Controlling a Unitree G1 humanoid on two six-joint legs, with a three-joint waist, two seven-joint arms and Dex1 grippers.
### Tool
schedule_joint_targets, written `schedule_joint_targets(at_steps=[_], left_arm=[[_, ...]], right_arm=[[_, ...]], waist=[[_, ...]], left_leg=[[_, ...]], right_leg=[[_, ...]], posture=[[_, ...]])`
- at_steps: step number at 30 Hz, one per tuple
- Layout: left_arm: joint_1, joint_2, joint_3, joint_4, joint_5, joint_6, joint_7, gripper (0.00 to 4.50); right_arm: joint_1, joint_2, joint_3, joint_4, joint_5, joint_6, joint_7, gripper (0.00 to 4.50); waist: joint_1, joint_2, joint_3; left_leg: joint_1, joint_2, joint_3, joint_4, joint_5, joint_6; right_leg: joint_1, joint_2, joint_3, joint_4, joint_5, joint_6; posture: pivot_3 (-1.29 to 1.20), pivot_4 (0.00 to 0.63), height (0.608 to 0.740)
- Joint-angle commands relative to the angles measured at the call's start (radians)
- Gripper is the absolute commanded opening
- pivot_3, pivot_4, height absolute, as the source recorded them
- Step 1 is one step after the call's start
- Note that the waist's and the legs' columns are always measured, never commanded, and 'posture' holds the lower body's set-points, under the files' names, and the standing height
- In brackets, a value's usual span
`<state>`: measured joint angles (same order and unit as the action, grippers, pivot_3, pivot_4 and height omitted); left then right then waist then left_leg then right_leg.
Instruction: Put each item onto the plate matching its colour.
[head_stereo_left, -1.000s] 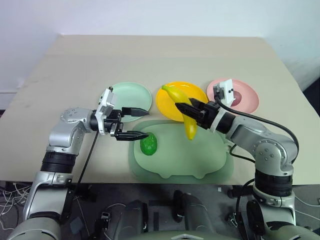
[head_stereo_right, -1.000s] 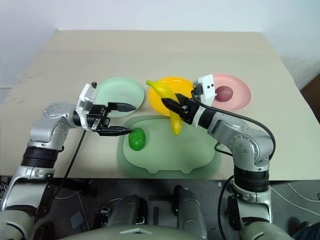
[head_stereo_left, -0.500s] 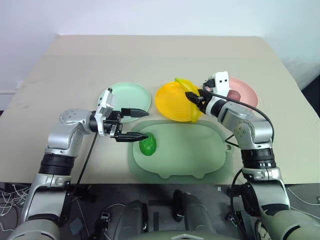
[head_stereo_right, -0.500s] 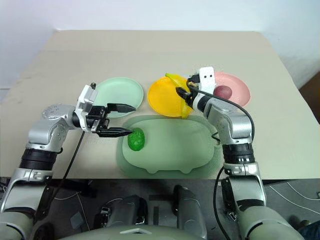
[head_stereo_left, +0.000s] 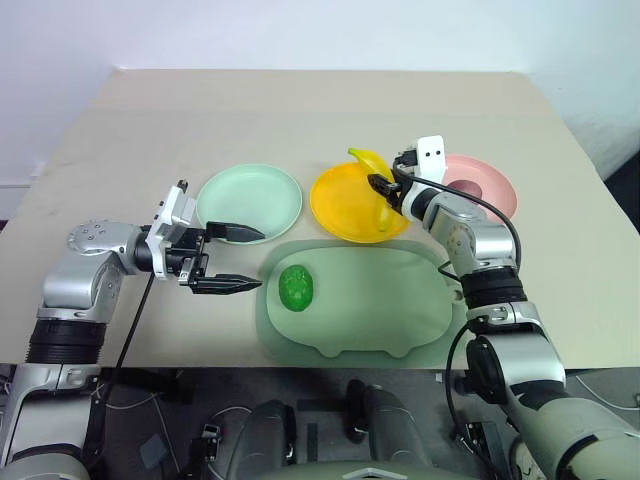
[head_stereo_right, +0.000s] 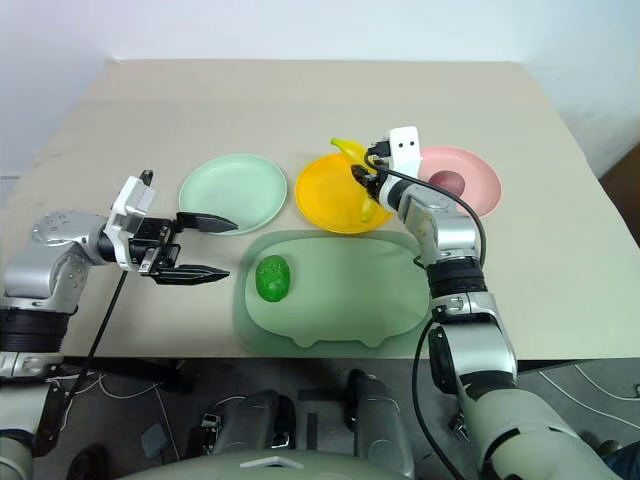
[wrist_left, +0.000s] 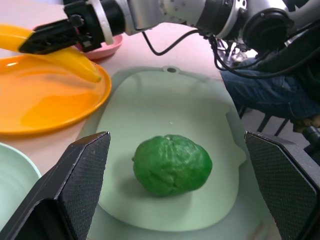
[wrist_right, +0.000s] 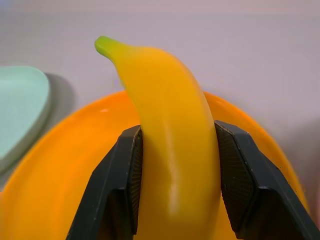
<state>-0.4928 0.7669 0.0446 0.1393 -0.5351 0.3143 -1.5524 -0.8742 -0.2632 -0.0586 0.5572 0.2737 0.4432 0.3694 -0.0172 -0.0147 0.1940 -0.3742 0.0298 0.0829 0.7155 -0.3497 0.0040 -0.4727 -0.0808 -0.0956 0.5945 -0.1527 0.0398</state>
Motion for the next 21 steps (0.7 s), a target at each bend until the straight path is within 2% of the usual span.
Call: schedule_joint_targets(at_steps=[1, 3, 7, 11, 14, 17, 20, 21], left_arm=[[0.014, 0.036, 0.033, -0.039, -0.019, -0.008, -0.026, 4.5], [0.026, 0.048, 0.035, -0.05, -0.021, -0.008, -0.031, 4.5], [0.031, 0.052, 0.051, -0.067, -0.039, 0.01, -0.018, 4.5], [0.032, 0.045, 0.042, -0.081, -0.041, 0.015, -0.005, 4.5], [0.031, 0.044, 0.042, -0.084, -0.05, 0.019, -0.008, 4.5], [0.03, 0.048, 0.038, -0.084, -0.046, 0.018, -0.008, 4.5], [0.029, 0.046, 0.038, -0.083, -0.047, 0.019, -0.008, 4.5], [0.028, 0.043, 0.036, -0.082, -0.049, 0.021, -0.007, 4.5]], right_arm=[[-0.037, 0.0, 0.008, 0.021, -0.044, -0.066, 0.003, 1.74], [-0.044, 0.006, -0.007, 0.033, -0.035, -0.052, 0.013, 1.74], [-0.029, -0.001, 0.002, 0.056, -0.058, -0.122, 0.048, 3.06], [-0.03, 0.003, -0.007, 0.049, -0.055, -0.107, 0.067, 4.4], [-0.026, 0.003, -0.022, 0.009, -0.04, -0.108, 0.082, 4.45], [-0.014, -0.008, -0.061, -0.051, 0.051, -0.067, 0.192, 4.45], [-0.011, -0.037, -0.1, -0.074, 0.08, -0.054, 0.205, 4.45], [-0.003, -0.061, -0.112, -0.101, 0.11, -0.043, 0.259, 4.45]], waist=[[0.0, 0.0, 0.0], [0.0, 0.0, 0.0], [0.001, 0.0, 0.0], [0.0, 0.0, 0.0], [-0.001, 0.0, 0.0], [0.0, 0.0, 0.0], [0.003, 0.0, 0.0], [0.004, 0.0, 0.0]], left_leg=[[0.0, 0.0, 0.0, 0.0, 0.0, 0.0], [0.0, 0.0, 0.0, 0.0, 0.0, 0.0], [0.0, 0.0, 0.0, 0.0, 0.0, 0.0], [0.0, 0.0, 0.0, 0.0, 0.0, 0.0], [0.0, 0.0, 0.001, 0.0, 0.001, -0.001], [0.0, 0.0, 0.001, 0.0, 0.001, -0.001], [0.0, 0.0, 0.0, 0.0, 0.001, -0.001], [0.0, 0.0, 0.0, 0.0, 0.001, -0.001]], right_leg=[[0.0, 0.0, 0.0, 0.0, 0.0, 0.0], [0.0, 0.0, 0.0, 0.0, 0.0, 0.0], [0.0, 0.0, 0.0, 0.0, 0.0, 0.0], [0.0, 0.0, 0.0, 0.0, 0.0, 0.0], [0.0, 0.0, 0.0, 0.0, 0.0, 0.0], [0.0, 0.0, 0.0, 0.0, 0.0, 0.0], [0.0, 0.0, 0.0, 0.0, 0.0, 0.0], [0.0, 0.0, 0.0, 0.0, 0.0, 0.0]], posture=[[0.0, 0.15, 0.74], [0.0, 0.15, 0.74], [0.0, 0.15, 0.74], [0.0, 0.15, 0.74], [0.0, 0.15, 0.74], [0.0, 0.15, 0.74], [0.0, 0.15, 0.74], [0.0, 0.15, 0.74]])
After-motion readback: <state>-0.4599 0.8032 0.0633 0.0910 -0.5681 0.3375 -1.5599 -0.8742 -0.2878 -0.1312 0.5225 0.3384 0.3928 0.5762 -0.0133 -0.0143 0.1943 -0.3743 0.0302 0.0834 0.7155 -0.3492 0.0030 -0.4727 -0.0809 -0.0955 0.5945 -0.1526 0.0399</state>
